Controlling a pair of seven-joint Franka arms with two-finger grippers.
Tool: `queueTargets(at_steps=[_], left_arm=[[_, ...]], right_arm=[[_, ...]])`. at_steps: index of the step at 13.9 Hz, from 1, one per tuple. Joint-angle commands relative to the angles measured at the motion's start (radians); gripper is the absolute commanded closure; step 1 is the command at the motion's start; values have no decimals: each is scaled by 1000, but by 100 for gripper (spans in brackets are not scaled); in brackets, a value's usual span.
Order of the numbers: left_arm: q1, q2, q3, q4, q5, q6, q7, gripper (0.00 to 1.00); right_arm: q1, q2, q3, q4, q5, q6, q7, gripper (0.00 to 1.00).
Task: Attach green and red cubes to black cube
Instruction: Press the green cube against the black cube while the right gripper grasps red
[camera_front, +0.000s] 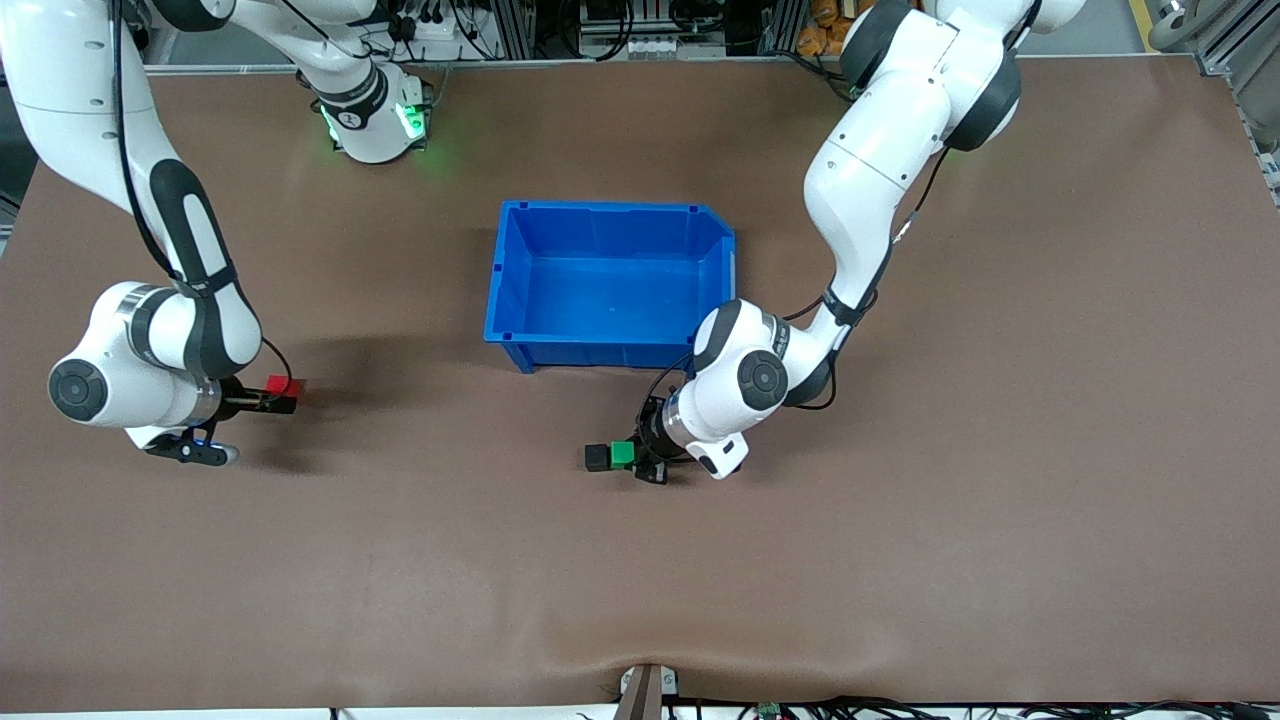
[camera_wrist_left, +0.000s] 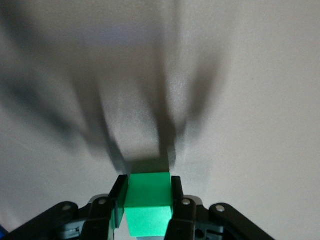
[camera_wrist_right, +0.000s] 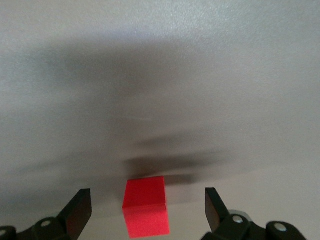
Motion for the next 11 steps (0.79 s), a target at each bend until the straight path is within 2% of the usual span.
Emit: queueTargets(at_steps=[1,2,4,9,11], left_arm=[[0,-15,7,-3,-2,-14,-6,8],[-6,-21,10,-3,8,-14,-6,0],[0,-48,7,-3,70,-23,-7,0],[32,-180,6,-5,273,-213,18,0],[45,-249,7,-18,305,-293,86,0]], right_arm=[[-16,3,13,7,14,2,-13,0],[-16,3,13,3,14,2,-13,0],[-15,11,13,6,14,2,-13,6],[-12,26,15,3,15,2,-13,21],[-12,26,15,3,15,-1,-12,33]])
